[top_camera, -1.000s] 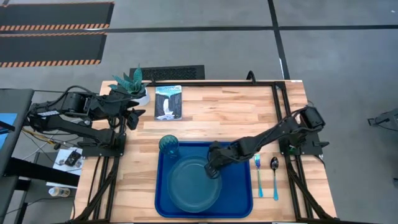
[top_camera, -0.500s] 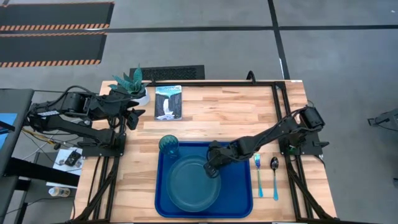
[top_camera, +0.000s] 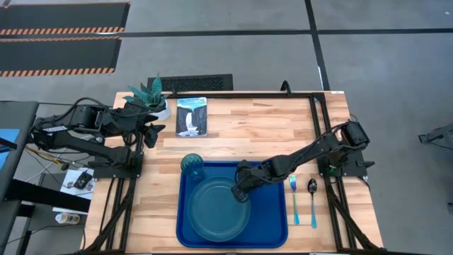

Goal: Pick and place plate/cup/fork/spoon on tray
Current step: Put the blue plate on the blue serving tray to the bottom of the blue glass

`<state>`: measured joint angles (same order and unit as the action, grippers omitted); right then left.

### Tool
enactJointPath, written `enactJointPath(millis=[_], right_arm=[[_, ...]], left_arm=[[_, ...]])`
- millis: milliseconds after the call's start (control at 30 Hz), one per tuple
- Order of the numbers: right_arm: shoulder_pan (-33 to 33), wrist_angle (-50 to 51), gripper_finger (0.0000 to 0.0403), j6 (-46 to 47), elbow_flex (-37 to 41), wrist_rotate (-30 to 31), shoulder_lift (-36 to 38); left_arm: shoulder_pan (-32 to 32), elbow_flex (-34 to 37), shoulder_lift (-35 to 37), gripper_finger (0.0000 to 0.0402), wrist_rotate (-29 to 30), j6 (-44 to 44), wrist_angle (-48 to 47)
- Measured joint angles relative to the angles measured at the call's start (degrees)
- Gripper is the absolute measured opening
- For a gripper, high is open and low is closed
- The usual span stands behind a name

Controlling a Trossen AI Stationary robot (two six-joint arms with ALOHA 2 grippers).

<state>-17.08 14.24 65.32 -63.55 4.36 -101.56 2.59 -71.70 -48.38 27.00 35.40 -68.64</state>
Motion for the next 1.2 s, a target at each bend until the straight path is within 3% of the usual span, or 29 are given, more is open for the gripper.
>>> enactJointPath(millis=[1200], right_arm=[[0.00,-0.02,0.0024,-0.87,0.00,-0.02,0.04]], left_arm=[[0.00,0.00,0.00,0.0215,-0.09,0.00,0.00]])
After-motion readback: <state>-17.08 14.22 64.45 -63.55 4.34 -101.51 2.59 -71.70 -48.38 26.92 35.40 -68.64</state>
